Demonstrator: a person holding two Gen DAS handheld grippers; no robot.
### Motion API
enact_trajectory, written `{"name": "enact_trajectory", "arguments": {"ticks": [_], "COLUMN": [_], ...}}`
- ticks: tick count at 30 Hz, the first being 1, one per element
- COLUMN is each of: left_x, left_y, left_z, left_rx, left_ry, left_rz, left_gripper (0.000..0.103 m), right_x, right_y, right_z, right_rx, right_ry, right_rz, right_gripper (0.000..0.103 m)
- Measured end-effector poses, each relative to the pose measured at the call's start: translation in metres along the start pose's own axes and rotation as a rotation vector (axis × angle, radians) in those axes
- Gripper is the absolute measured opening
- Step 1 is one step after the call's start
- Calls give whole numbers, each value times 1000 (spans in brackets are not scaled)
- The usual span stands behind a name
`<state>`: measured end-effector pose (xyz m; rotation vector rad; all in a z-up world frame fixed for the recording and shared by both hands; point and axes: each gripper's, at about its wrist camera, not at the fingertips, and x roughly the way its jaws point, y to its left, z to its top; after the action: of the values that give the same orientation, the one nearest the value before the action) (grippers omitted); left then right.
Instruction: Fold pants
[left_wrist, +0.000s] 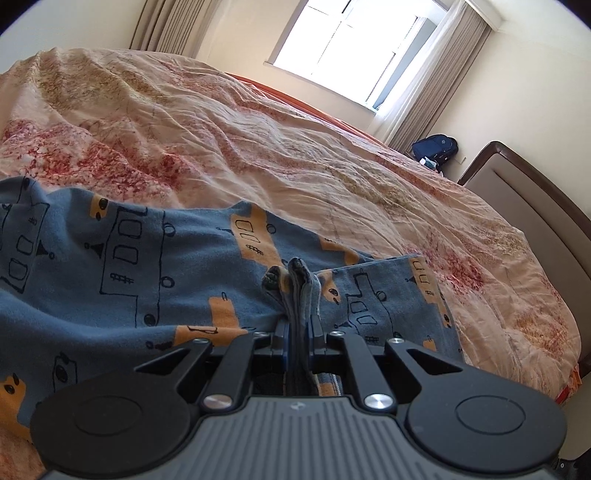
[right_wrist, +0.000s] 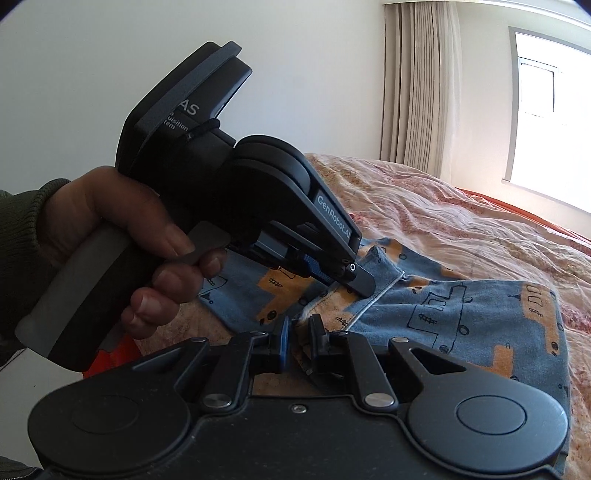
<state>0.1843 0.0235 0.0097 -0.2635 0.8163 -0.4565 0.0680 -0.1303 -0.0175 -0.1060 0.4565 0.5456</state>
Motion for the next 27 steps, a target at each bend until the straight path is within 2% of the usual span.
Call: {"name": "enact_trajectory", "arguments": {"ticks": [4, 7, 10, 12, 14, 15, 17, 19, 21, 24, 27], "left_x": [4, 2, 0, -2, -4, -5, -5, -2, 6, 21, 30], "left_y": [-1, -1, -2, -4, -9, -13, -22, -31, -38, -41, -36], "left_z": [-3, -4, -4, -4, -4, -5, -7, -10, -13, -16, -20], "left_rx": [23, 10, 8, 8, 21, 31, 56, 88, 124, 133, 119], "left_ry": [4, -8, -26, -39, -73, -97, -150, -212, -240, -238, -232], "left_rz": [6, 1, 7, 17, 39, 63, 142, 216, 277, 362, 403], "left_gripper": [10, 14, 34, 48, 67, 70, 88, 91, 93, 95, 95], "right_x": [-6, -4, -13, -23, -34, -41, -52, -59, -62, -53, -37], "right_y": [5, 1, 0, -1, -6, -10, -20, -35, -53, -86, -121], "right_z": [-3, -4, -4, -7, -9, -10, -12, -12, -9, -1, 10], "right_rx": [-2, 4, 0, -11, -8, -4, 2, 7, 10, 19, 59], "right_ry": [5, 17, 3, -17, -34, -43, -50, -55, -57, -22, 16], "right_rz": [-6, -2, -2, -14, -34, -58, -130, -213, -313, -430, -439], "right_gripper": [13, 18, 31, 50, 64, 72, 83, 92, 102, 102, 102]}}
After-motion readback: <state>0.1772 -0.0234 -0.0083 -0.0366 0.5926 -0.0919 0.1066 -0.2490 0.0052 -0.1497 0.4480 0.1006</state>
